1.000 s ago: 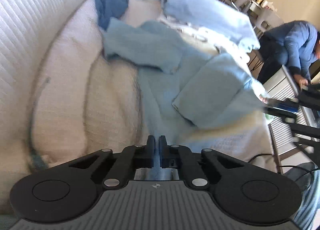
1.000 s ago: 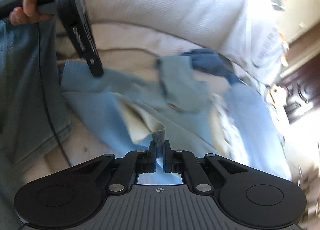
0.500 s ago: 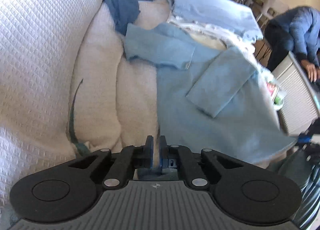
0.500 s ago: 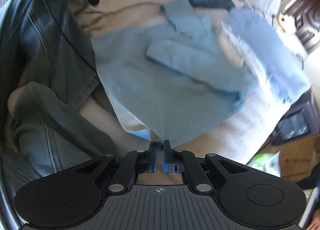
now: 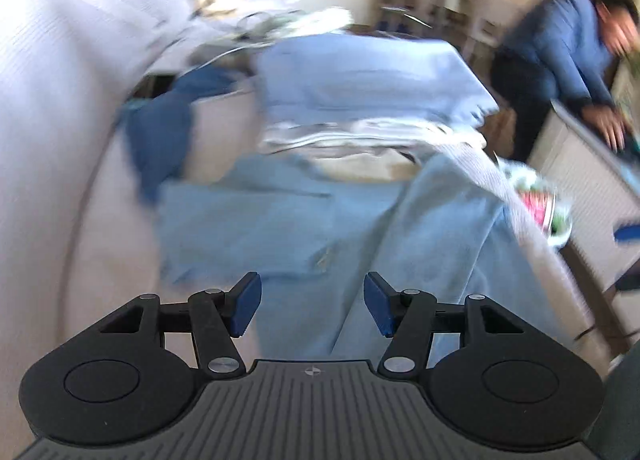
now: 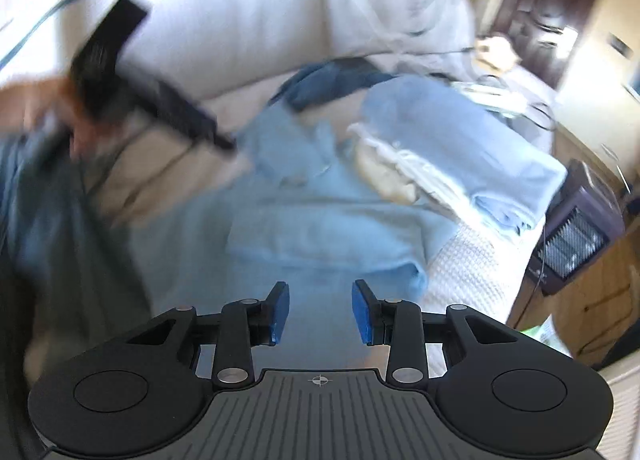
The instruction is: Fold clothes
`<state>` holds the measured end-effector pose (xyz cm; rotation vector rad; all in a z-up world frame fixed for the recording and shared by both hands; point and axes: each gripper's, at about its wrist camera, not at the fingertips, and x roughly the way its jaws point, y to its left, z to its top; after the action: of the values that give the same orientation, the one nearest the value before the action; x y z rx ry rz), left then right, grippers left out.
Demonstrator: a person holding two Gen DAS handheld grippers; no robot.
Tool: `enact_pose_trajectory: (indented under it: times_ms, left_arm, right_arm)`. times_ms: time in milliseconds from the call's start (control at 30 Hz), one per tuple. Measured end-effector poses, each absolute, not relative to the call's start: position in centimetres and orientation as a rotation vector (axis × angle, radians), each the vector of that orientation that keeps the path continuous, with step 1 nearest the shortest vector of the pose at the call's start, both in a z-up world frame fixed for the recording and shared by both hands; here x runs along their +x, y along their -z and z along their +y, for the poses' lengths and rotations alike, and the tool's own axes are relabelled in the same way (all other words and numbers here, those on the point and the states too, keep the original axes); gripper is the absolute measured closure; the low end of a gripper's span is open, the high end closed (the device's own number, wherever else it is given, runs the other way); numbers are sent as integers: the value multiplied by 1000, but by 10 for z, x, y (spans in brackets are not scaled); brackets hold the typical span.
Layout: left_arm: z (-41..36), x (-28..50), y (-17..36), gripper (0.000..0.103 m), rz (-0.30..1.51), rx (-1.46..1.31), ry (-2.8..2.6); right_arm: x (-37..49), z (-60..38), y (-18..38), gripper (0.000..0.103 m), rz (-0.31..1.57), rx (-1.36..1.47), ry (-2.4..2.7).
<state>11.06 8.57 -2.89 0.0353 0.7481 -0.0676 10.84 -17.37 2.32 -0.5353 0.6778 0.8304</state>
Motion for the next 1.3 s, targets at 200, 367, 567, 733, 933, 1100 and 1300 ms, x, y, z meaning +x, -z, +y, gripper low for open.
enact_pose_trajectory:
  times_ms: [200,367,567,733,933,1100,1300]
  left_arm:
    - [48,149,62,52,770,276,56]
    - [42,163,79,57,780,358,13]
    - [39,172,80,99,826,353,18]
    - [42,164,54,101,800,307,17]
    - [51,135,-11,101,718,64,154]
    - [16,114,-32,101,693,17,363]
    - [-22,108,-16,101,724,8,511]
  right_arm:
    - [138,-144,39,65,801,-410,-761]
    - [162,-134,58,57,887,-352,-797]
    - [176,-165,60,45,922,-150,-762]
    - [180,-181,58,38,922,-51,-745]
    - [178,-195,51,37,881,5,-727]
    - [182,-208,47,37,869,32,-605]
    - [196,-225,53,37,872,-25,-307]
